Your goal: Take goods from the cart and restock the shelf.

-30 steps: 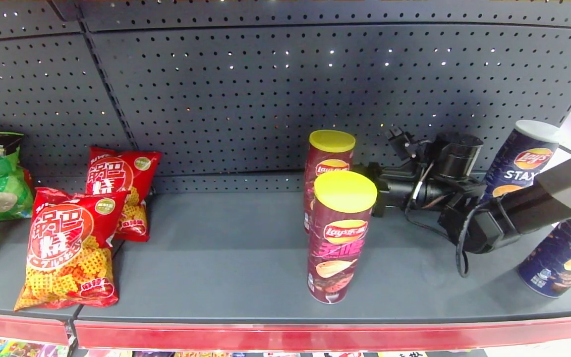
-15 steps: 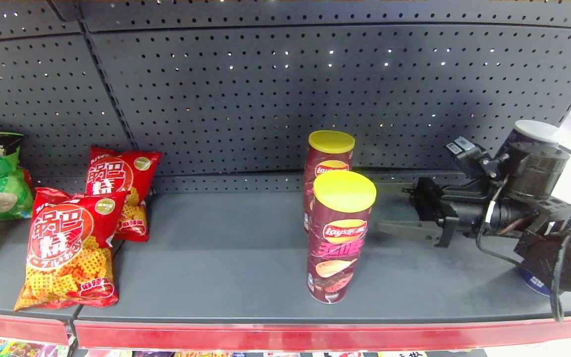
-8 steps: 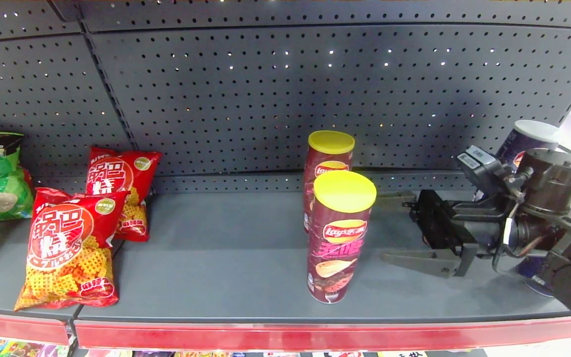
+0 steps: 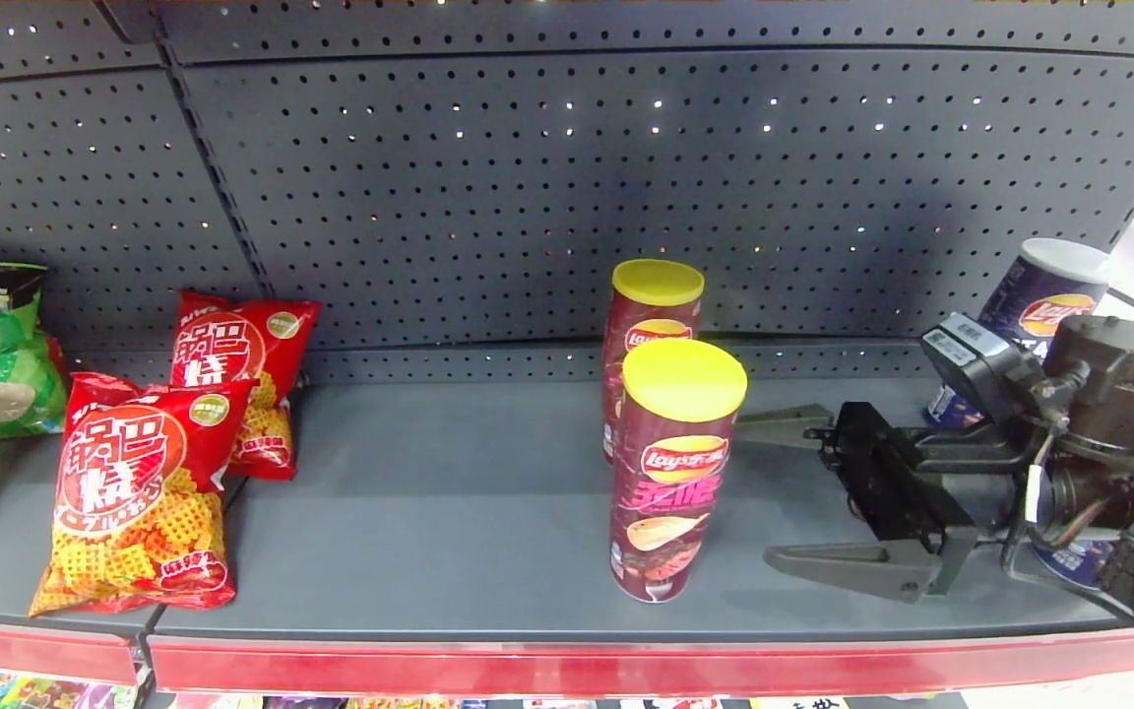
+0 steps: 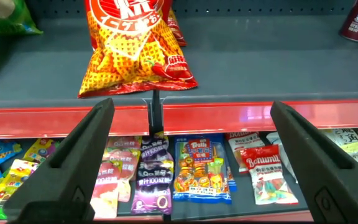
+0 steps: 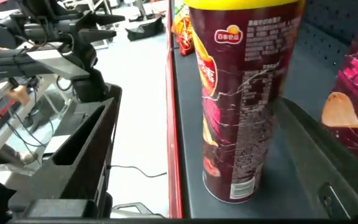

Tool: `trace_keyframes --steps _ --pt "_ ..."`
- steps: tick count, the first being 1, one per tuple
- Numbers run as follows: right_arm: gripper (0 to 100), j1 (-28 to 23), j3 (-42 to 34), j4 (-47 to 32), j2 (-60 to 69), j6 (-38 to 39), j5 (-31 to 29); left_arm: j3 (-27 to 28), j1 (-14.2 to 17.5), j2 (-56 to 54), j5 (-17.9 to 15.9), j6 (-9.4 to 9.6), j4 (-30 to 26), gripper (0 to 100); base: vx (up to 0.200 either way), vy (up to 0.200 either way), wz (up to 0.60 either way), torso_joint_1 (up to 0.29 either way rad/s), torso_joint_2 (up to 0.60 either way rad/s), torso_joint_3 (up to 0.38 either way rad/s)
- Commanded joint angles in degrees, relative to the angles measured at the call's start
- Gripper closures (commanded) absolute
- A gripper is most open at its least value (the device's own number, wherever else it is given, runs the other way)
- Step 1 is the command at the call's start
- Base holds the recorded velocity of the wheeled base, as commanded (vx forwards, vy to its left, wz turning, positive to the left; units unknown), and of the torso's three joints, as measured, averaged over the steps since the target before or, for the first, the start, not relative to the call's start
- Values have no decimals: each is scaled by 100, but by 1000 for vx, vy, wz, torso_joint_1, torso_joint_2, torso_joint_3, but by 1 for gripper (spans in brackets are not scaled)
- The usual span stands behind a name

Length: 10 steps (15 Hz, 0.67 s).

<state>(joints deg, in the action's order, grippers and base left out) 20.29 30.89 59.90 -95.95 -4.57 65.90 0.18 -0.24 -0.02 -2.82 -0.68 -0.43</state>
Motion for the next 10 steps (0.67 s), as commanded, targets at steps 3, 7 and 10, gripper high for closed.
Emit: trace_keyframes --steps 3,7,10 --pt "0 63 -39 -31 68 0 -7 -1 -2 2 0 -2 -1 0 0 0 0 0 0 0" --pt "0 98 -110 -40 147 9 -7 -1 -2 2 0 -2 -1 0 0 0 0 0 0 0" --pt "0 107 -127 -49 173 9 -16 -1 -2 2 0 -2 -1 0 0 0 0 0 0 0"
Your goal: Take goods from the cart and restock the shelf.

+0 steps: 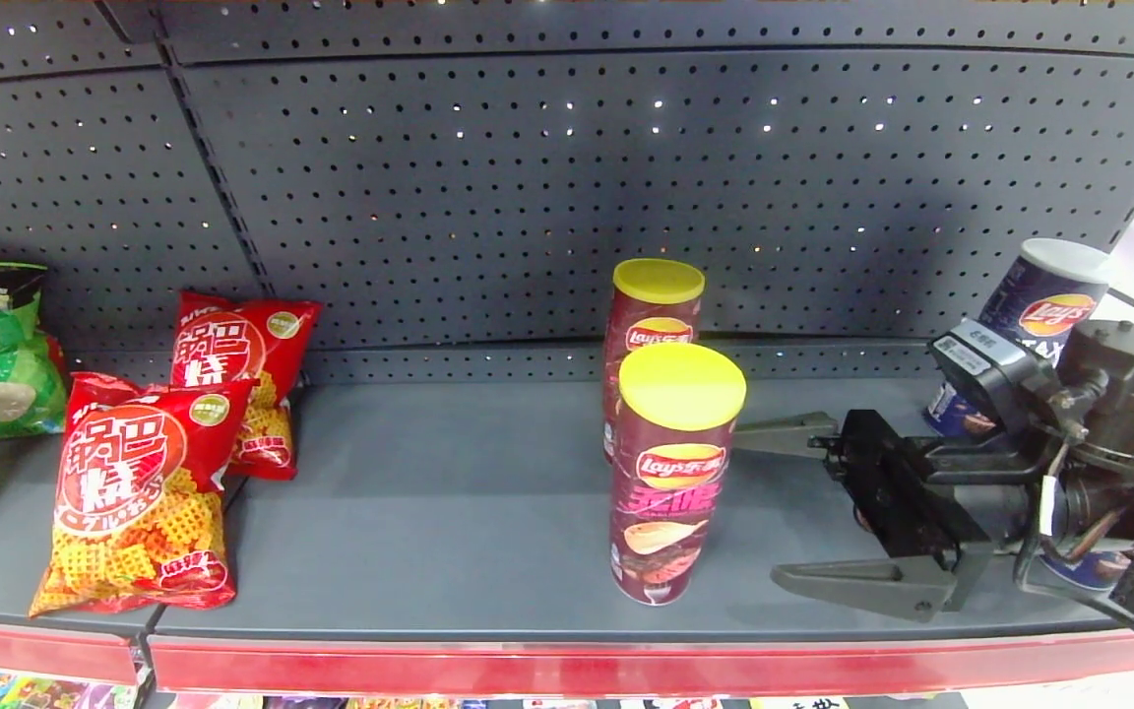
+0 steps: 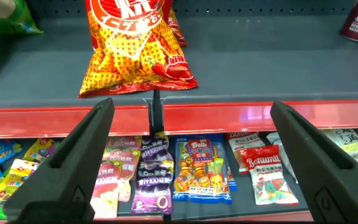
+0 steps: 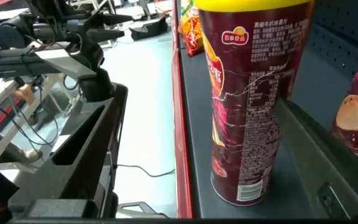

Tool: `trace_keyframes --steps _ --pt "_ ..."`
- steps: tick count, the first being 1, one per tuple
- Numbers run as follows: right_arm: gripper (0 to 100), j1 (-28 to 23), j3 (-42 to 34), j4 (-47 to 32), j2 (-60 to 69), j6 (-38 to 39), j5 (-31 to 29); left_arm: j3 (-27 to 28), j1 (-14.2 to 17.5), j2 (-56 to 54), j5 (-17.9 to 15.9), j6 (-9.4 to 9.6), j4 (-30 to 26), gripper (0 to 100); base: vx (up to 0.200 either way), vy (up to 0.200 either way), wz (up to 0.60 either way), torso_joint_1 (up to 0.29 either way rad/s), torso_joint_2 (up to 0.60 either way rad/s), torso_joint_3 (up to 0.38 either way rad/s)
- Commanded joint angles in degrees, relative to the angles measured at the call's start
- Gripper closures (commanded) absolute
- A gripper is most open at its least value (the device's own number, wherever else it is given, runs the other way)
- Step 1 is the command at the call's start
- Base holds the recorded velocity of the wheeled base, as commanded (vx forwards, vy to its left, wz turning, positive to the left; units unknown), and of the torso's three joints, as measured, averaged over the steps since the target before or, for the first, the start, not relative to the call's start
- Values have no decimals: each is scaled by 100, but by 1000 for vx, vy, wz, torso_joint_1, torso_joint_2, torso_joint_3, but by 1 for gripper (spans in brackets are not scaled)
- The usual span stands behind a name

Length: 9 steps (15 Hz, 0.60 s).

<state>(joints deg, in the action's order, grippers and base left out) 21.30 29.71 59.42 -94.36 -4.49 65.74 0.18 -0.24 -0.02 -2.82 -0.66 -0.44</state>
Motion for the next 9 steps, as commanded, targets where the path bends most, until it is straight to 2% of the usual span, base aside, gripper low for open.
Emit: trace_keyframes --steps 1,9 --pt "0 6 -53 0 22 0 0 -1 -2 2 0 -4 0 0 0 0 0 0 0 0" --pt "0 -3 -123 0 22 0 -9 -1 -2 2 0 -4 0 0 0 0 0 0 0 0"
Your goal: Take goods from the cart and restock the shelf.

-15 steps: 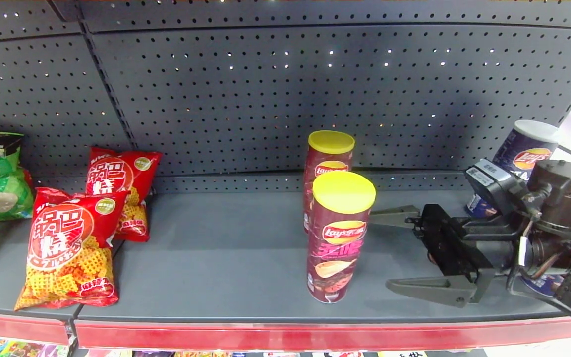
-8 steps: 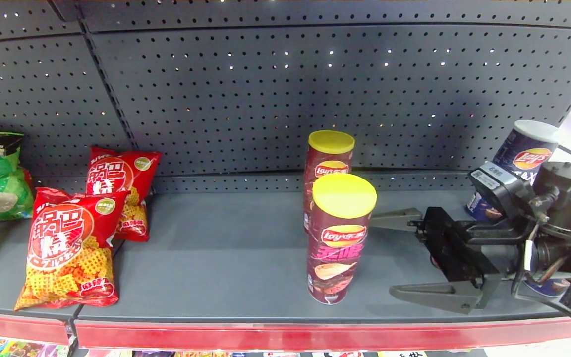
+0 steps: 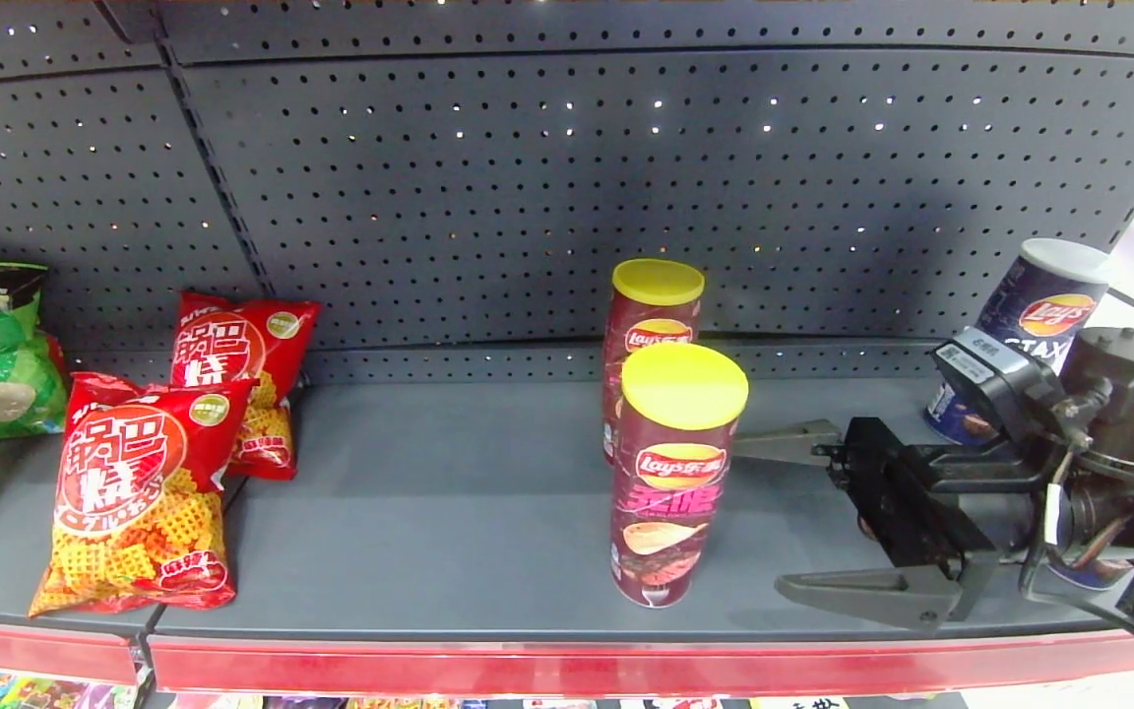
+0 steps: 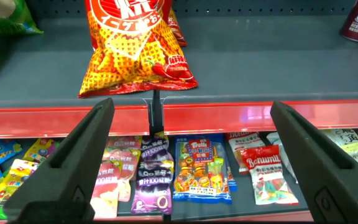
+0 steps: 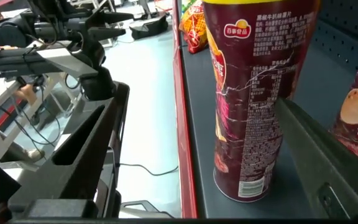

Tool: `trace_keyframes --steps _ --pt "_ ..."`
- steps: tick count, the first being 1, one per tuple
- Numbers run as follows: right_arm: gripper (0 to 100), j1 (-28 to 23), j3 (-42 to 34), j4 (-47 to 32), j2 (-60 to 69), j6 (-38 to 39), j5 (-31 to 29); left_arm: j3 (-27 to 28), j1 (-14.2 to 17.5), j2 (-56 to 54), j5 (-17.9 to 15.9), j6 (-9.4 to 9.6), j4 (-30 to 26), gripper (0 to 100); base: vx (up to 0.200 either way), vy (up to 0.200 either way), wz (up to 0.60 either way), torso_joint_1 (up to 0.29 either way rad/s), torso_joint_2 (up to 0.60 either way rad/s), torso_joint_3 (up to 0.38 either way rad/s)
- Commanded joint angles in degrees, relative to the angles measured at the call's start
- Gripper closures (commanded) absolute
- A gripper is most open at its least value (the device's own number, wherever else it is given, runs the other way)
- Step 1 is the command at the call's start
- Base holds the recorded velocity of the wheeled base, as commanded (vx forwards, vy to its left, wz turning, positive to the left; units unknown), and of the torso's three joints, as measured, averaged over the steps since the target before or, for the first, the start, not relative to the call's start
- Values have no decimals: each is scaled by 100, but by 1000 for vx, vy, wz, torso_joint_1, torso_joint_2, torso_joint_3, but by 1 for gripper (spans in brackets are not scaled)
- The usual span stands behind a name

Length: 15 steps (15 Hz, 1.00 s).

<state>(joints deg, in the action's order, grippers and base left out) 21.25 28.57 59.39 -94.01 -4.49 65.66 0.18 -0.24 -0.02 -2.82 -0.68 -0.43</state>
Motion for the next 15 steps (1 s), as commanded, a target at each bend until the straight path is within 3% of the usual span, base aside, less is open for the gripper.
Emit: trace_keyframes --steps 1,11,15 --pt "0 -7 -27 11 -12 0 0 -1 -2 2 0 -2 -1 0 0 0 0 0 0 0" --pt "0 -138 -247 11 129 9 -290 -1 -2 2 0 -2 -1 0 0 0 0 0 0 0" --pt "0 -376 -599 -7 1052 53 -554 -1 -2 2 0 -2 -1 0 0 0 0 0 0 0"
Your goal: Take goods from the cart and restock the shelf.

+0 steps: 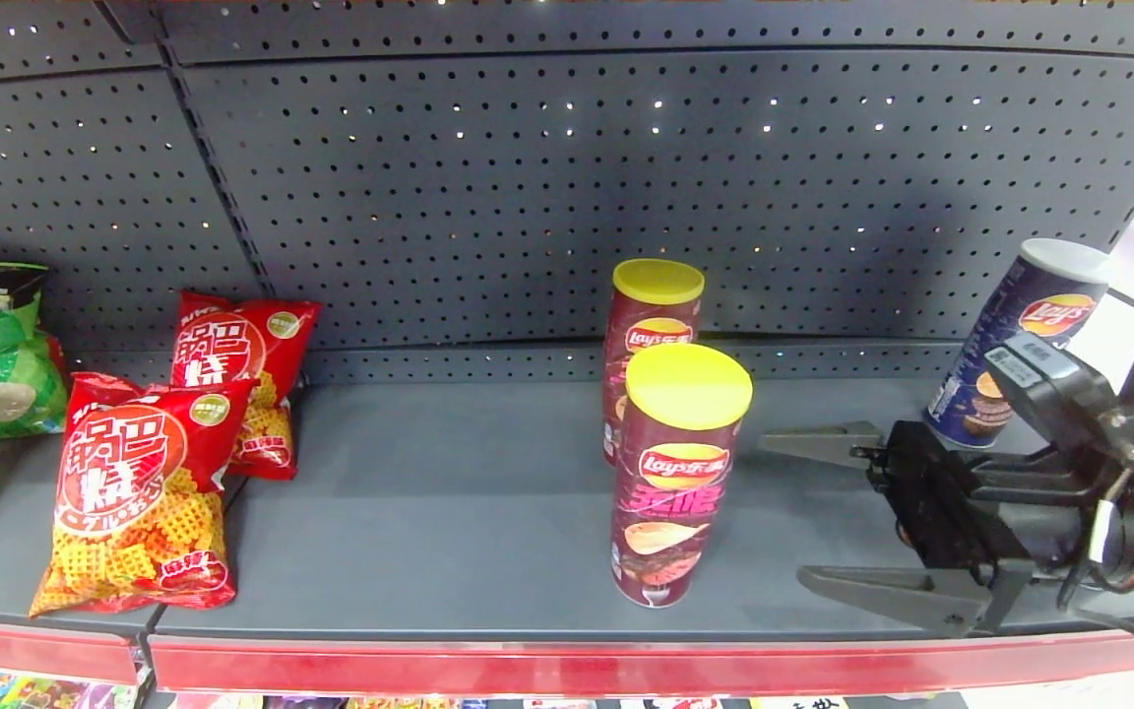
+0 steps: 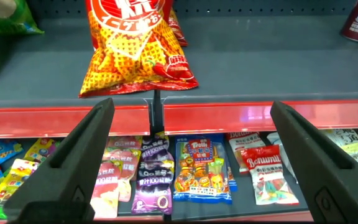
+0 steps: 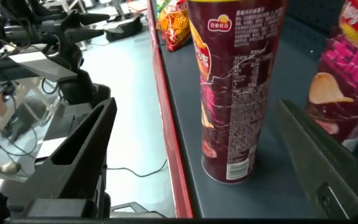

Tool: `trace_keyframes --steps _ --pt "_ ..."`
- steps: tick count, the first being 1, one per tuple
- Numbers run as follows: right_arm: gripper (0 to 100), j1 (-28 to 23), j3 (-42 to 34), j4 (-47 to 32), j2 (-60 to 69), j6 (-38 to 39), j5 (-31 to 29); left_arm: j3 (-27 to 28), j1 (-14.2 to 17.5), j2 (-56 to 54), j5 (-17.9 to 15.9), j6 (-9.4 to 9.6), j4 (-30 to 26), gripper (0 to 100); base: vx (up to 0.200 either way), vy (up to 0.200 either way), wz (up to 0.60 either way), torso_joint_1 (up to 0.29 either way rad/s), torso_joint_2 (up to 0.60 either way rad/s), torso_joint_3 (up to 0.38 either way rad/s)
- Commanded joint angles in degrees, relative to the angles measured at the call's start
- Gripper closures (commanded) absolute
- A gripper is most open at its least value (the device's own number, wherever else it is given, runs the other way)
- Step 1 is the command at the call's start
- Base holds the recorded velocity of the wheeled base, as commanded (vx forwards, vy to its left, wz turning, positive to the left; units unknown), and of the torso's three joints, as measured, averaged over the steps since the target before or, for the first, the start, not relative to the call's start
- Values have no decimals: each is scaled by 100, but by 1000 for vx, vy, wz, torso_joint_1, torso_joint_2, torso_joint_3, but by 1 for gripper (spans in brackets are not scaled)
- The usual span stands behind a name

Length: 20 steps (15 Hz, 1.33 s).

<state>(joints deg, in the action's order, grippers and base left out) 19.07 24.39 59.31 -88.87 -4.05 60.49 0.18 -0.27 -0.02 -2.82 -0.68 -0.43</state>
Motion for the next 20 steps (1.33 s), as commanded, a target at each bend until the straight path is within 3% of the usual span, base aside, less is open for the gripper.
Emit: trace_keyframes --steps 1,5,8,11,12,15,20 --pt "0 -193 -189 -24 766 9 -55 -1 0 2 0 -2 -1 0 0 0 0 0 0 0" --pt "0 -122 -699 -552 2884 -26 -1004 -1 0 2 0 -2 -1 0 0 0 0 0 0 0" --pt "0 -685 -1288 -1000 4369 115 -1277 -1 0 2 0 -2 -1 0 0 0 0 0 0 0" --pt "0 -1458 -1411 -1844 5837 818 -1514 -1 0 2 0 -2 -1 0 0 0 0 0 0 0" --pt "0 -1555 -1464 -1932 6057 871 -1610 -1 0 2 0 -2 -1 0 0 0 0 0 0 0" --pt "0 -1652 -1666 -1888 6312 862 -2621 -1 0 2 0 -2 -1 0 0 0 0 0 0 0" --pt "0 -1880 -2422 -1721 6716 906 -2955 -1 0 2 0 -2 -1 0 0 0 0 0 0 0"
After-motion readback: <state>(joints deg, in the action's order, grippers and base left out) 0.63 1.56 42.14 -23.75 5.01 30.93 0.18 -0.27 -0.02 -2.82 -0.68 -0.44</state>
